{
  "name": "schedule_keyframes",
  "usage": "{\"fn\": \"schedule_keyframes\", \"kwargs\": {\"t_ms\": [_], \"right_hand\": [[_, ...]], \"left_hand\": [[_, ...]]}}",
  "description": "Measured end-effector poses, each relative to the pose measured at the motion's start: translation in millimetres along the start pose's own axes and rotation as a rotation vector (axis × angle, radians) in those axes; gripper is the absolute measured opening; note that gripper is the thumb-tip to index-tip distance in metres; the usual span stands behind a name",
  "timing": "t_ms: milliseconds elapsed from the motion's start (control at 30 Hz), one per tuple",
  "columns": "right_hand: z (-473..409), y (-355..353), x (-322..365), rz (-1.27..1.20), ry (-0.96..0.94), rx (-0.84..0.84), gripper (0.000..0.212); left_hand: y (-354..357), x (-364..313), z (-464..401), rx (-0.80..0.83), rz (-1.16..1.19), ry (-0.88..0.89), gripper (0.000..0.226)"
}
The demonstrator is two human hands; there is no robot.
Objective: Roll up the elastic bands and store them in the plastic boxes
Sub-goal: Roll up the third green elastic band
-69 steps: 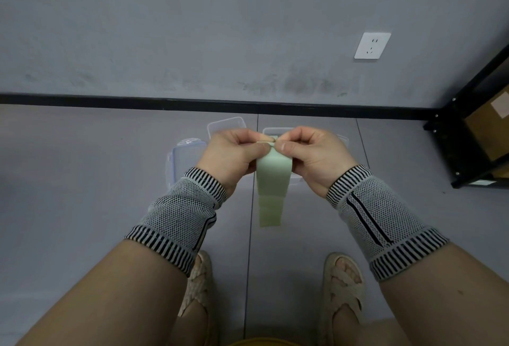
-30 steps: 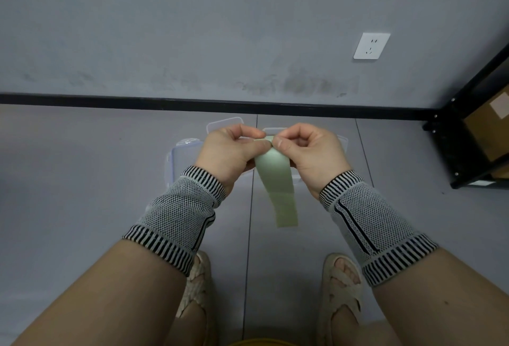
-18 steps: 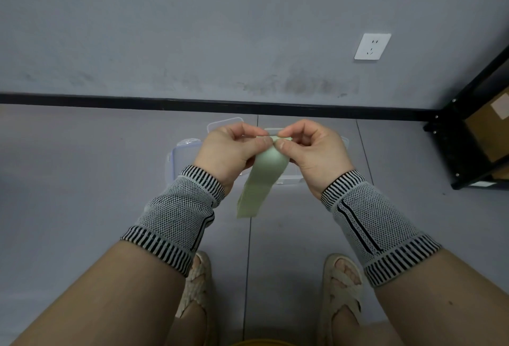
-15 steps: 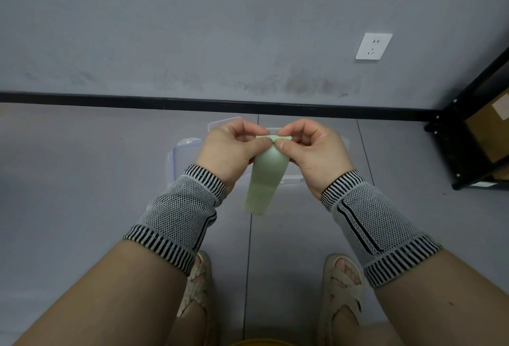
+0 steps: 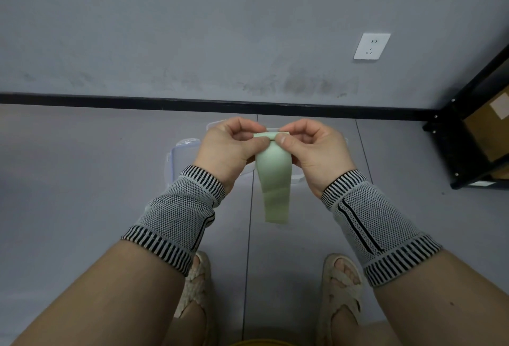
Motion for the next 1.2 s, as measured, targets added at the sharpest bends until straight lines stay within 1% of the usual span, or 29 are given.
{"fn": "schedule_keyframes", "kwargs": {"t_ms": [67,167,300,400,567,733,867,967,1067,1200], "right_hand": [[1,0,1,-0.016,-0.003,0.009,0.013],[0,0,3,-0.013,-0.01,0.009,0.017],[1,0,6,0.006,-0.038,-0.006,0.021],[2,3,6,0.01,-0.047,0.002,0.023],[2,3,0,-0.066,0.025,0.03,0.018],[0,4,-3,0.003,0.03,0.014,0.005],[-3,-2,-4,-0.102,0.06,-0.006,0.008],[-5,-9,-5,-0.163,0.068,-0.044,0.008],[-7,-13,-6,-0.187,0.071,-0.067,0.008],[-8,-15,-8,-0.179,0.06,-0.089,0.008]], "left_hand": [[1,4,1,0.009,0.018,-0.044,0.016],[2,6,2,0.039,-0.024,-0.068,0.011],[4,3,2,0.048,0.003,-0.057,0.006],[-1,1,1,0.034,-0.019,-0.025,0.01],[-3,-6,1,0.025,-0.043,0.025,0.016],[3,-8,3,0.041,-0.063,0.051,0.018],[3,-4,3,-0.004,0.028,0.007,0.016],[-1,-1,3,-0.028,-0.048,-0.023,0.012],[0,1,3,-0.011,-0.125,-0.025,0.014],[-2,1,2,-0.021,-0.173,-0.024,0.014]]}}
Point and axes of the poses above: each hand's wrist, its own z-axis away from the middle knuckle, its own y-axis out of the palm, x = y × z, the point moved 10 cm from there along -z, towards the middle knuckle, and after that the axes turned 12 degrees about y, right-handed, at the moved point
